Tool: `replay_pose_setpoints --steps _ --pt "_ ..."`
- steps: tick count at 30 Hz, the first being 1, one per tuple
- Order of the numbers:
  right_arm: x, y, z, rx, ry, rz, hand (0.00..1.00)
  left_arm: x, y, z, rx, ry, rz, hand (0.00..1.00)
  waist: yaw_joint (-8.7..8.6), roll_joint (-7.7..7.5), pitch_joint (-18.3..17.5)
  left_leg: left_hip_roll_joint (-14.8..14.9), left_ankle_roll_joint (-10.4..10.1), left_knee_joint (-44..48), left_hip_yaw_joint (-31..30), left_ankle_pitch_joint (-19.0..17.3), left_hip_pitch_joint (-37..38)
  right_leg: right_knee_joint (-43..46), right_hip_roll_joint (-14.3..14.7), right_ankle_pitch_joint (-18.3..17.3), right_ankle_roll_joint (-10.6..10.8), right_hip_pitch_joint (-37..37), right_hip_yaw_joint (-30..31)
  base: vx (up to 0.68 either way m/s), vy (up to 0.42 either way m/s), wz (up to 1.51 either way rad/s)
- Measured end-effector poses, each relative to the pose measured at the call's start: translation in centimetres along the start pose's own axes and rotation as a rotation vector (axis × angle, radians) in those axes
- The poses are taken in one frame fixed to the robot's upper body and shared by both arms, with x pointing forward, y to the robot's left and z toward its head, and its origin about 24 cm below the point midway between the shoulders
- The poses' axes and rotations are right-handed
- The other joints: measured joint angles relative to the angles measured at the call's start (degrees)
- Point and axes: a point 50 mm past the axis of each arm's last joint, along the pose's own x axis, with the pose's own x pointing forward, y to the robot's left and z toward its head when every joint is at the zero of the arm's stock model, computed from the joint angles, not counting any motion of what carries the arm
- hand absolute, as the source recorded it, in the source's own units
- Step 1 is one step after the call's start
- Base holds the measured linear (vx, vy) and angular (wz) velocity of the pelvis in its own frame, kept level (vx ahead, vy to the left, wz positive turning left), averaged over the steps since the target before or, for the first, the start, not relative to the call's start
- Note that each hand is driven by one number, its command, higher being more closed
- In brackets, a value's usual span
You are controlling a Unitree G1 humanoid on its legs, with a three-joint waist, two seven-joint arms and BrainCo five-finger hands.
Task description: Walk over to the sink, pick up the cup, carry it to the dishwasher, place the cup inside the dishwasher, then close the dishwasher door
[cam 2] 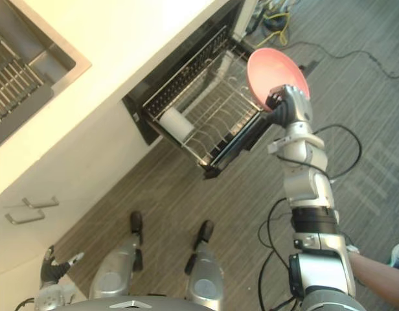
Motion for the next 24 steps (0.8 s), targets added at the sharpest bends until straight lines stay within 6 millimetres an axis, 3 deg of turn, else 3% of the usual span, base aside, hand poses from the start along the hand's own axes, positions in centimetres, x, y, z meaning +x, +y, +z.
replay_pose_setpoints --steps 5,10,14,22,23,24 --pt "1.4 -0.7 1.3 -0.021 -0.051 0.000 1.00 0.4 -0.2 0.8 -0.027 -0.022 0.001 0.00 0.06 0.47 2.35 -0.73 0.17 -0.20 -2.29 0.85 -2.61 0.08 -0.51 0.54 0.06 -2.26 -0.63 -0.01 0.027 0.10" --pt "2.6 -0.9 1.3 0.000 -0.030 0.034 1.00 0.7 0.0 1.6 -0.025 -0.054 -0.003 0.00 0.81 1.16 3.52 -1.23 0.35 -0.18 -4.44 1.49 -5.29 0.07 -0.82 1.12 -0.09 -4.46 -1.34 0.00 0.021 0.08" --pt "3.8 -2.1 1.2 -0.042 -0.015 0.050 1.00 0.6 -0.8 2.0 -0.037 -0.069 -0.038 0.00 1.60 3.21 4.73 -2.36 0.83 -0.23 -5.75 1.97 -7.39 0.03 -1.78 1.89 0.15 -6.65 -1.21 0.00 0.027 0.01" --pt "4.7 -2.3 0.9 -0.074 0.004 0.101 1.00 0.5 -1.7 2.2 -0.018 -0.076 -0.090 0.00 2.65 5.21 5.70 -3.33 1.05 -0.21 -8.14 2.54 -10.70 -0.23 -2.52 2.87 0.31 -9.90 -1.22 0.00 0.011 0.03" --pt "5.0 -2.7 0.7 -0.101 0.016 0.109 0.00 0.5 -1.9 2.3 -0.022 -0.078 -0.097 0.00 2.65 5.94 6.08 -3.53 1.02 -0.27 -8.40 2.87 -11.36 -0.54 -2.66 3.13 0.37 -10.24 -1.27 0.01 0.010 0.08" --pt "5.0 -3.0 0.4 -0.106 0.026 0.111 0.00 0.6 -1.9 2.3 -0.029 -0.078 -0.101 0.00 2.85 6.38 6.30 -3.62 0.91 -0.27 -8.69 3.06 -11.60 -0.69 -2.70 3.22 0.37 -10.31 -1.41 0.01 0.007 0.09"
